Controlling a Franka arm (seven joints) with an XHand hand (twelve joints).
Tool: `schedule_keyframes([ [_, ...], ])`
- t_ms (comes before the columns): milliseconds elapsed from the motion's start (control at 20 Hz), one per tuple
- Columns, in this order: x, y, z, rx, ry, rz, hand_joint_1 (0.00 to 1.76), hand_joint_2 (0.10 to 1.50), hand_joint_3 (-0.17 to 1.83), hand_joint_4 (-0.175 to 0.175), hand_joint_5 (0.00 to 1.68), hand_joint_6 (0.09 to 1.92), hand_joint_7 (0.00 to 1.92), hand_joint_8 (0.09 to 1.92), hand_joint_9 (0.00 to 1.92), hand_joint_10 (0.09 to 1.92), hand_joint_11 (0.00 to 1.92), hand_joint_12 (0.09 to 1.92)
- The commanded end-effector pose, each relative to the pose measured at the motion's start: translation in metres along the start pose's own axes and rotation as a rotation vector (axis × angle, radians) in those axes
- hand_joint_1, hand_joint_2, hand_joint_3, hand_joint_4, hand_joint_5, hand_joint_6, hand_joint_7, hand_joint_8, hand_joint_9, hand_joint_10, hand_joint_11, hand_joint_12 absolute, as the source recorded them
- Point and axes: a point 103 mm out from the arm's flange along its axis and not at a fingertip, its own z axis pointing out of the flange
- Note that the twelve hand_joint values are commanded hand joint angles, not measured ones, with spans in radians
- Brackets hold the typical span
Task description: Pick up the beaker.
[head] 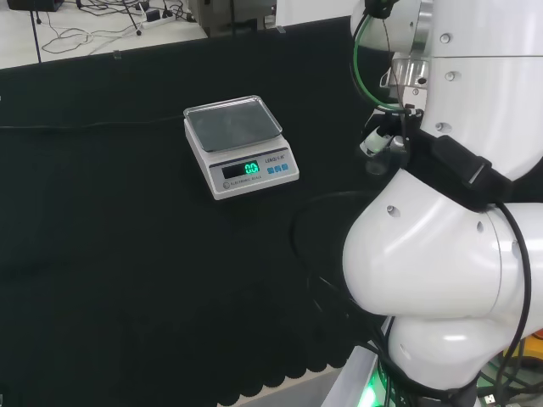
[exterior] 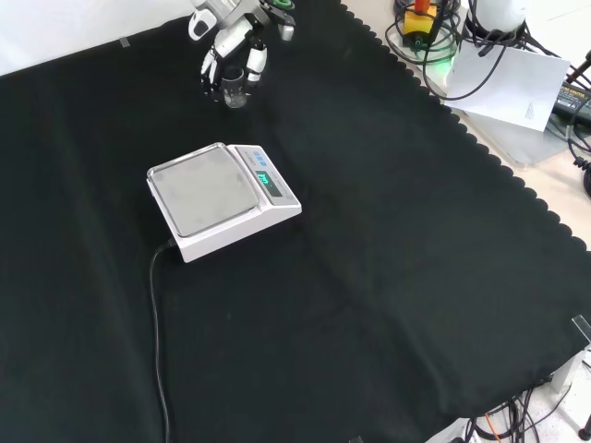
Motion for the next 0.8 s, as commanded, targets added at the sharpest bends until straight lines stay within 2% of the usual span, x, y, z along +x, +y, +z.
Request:
schedule_keyframes([
  [50,0.003,0.002,0.002,-0.026,-0.104,0.009,1.22,1.16,-0.17,-0.143,0.71,0.68,0.20,0.79,0.52,0.78,0.77,1.10],
  [100,0.003,0.002,0.001,-0.036,-0.113,0.010,1.31,1.18,-0.17,-0.160,0.73,0.74,0.25,0.81,0.61,0.77,0.81,1.02],
  [200,0.004,0.002,0.000,-0.058,-0.123,0.007,1.66,1.09,-0.08,-0.172,0.74,0.85,0.33,0.90,0.68,0.86,0.80,1.25],
  [250,0.004,0.002,-0.001,-0.067,-0.130,0.007,1.62,1.16,-0.04,-0.174,0.65,1.09,0.36,0.97,0.67,0.96,0.67,1.43],
  [300,0.004,0.002,-0.003,-0.073,-0.135,0.006,1.58,1.22,-0.02,-0.175,0.59,1.30,0.39,1.05,0.60,1.17,0.58,1.59],
  [400,0.005,0.001,-0.006,-0.085,-0.146,0.004,1.54,1.27,0.00,-0.175,0.52,1.49,0.46,1.19,0.58,1.41,0.44,1.78],
  [500,0.005,-0.002,-0.011,-0.096,-0.157,0.001,1.49,1.28,0.00,-0.175,0.59,1.49,0.43,1.41,0.70,1.46,0.46,1.81],
  [550,0.005,-0.004,-0.014,-0.100,-0.160,-0.002,1.48,1.28,0.00,-0.175,0.61,1.47,0.43,1.46,0.73,1.47,0.47,1.80],
  [700,0.006,-0.011,-0.030,-0.072,-0.151,-0.022,1.47,1.27,0.00,-0.175,0.64,1.44,0.45,1.48,0.78,1.46,0.48,1.79],
  [800,0.008,-0.019,-0.045,-0.066,-0.130,-0.057,1.47,1.26,0.00,-0.175,0.65,1.43,0.47,1.47,0.80,1.45,0.48,1.79],
])
